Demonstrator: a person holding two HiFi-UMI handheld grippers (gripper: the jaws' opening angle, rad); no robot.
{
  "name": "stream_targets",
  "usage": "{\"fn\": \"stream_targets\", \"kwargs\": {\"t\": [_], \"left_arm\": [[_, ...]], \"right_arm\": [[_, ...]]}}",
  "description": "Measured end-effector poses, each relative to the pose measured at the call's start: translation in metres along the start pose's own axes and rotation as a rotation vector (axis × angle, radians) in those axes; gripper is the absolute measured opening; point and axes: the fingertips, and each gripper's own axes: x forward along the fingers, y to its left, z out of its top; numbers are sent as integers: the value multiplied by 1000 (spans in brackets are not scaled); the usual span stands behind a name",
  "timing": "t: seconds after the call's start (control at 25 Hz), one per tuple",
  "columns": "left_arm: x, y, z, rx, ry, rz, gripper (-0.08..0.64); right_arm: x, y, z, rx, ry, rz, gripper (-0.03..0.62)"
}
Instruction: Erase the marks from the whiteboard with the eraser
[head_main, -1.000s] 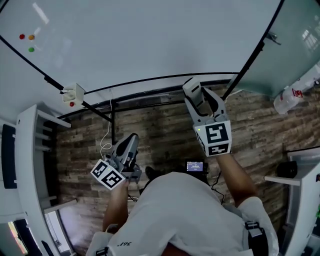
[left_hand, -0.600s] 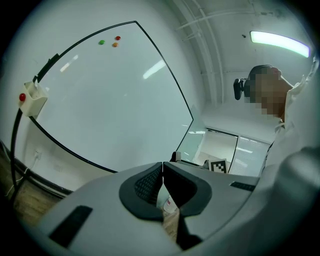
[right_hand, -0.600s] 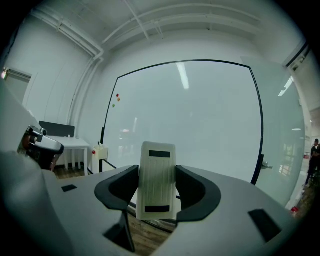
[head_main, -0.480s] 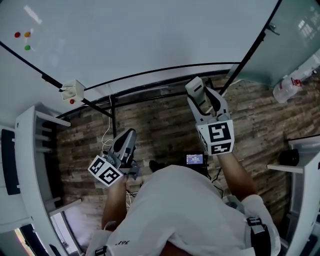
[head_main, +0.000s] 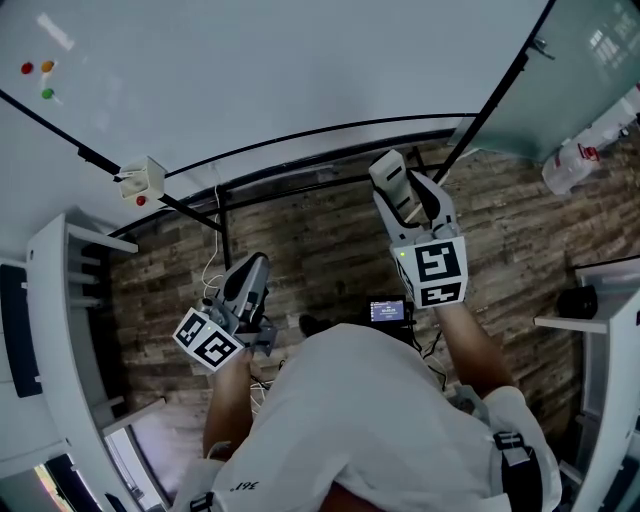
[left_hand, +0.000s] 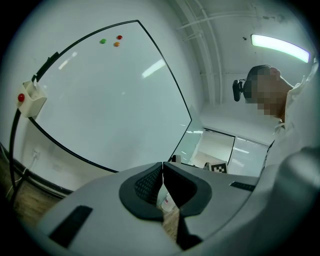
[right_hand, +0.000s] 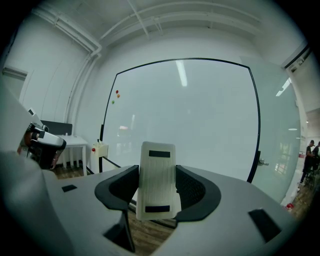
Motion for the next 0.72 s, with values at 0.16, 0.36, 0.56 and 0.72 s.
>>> {"fn": "stream_targets", "kwargs": {"t": [0.16,0.36,0.56,0.72], "left_arm": [[-2,1,1,-2,-1,1,8],[-3,1,1,-2,3,0,8],[0,0,1,-1,5,-7,8],[-2,0,0,-1,4,-7,8]], "right_arm": [[-1,1,-3,3,5,-5,245],[-2,2,-4,8,8,-12,245],[-2,0,-4,8,10,-19,245],[-3,1,-5,5,8,-19,245]]}}
